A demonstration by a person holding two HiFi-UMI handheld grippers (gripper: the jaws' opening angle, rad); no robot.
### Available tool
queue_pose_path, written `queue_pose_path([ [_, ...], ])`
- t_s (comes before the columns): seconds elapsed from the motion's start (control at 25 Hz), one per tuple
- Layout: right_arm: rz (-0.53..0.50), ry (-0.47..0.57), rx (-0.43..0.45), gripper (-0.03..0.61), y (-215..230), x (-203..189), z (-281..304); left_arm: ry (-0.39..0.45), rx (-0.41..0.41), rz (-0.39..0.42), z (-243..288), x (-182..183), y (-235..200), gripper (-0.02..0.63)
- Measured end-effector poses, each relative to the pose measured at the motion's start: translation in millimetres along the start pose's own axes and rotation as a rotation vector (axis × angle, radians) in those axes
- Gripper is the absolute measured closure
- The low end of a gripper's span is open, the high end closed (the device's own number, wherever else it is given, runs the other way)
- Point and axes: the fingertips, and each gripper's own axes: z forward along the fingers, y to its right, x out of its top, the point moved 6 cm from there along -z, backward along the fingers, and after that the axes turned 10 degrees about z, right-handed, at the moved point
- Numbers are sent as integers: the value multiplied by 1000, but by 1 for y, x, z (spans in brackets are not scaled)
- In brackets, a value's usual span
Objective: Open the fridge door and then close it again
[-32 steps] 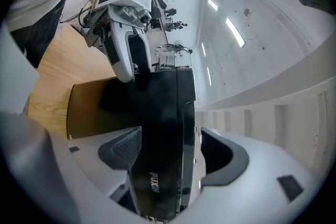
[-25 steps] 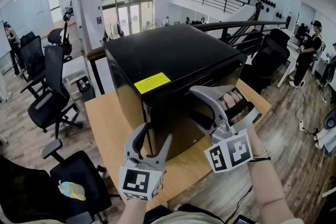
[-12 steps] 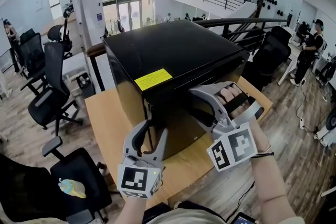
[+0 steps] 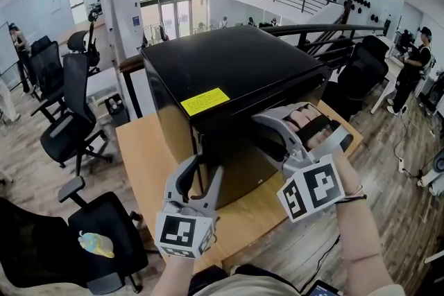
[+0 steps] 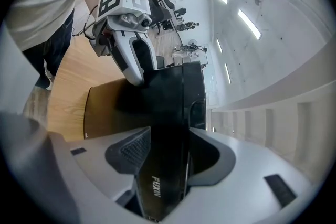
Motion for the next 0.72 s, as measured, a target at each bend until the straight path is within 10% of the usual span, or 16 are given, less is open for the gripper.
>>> queue_pose_path([
  [0.72,-9,21,-7,368,-2,0,-4,-32,19,-29,-2,3,5,453],
])
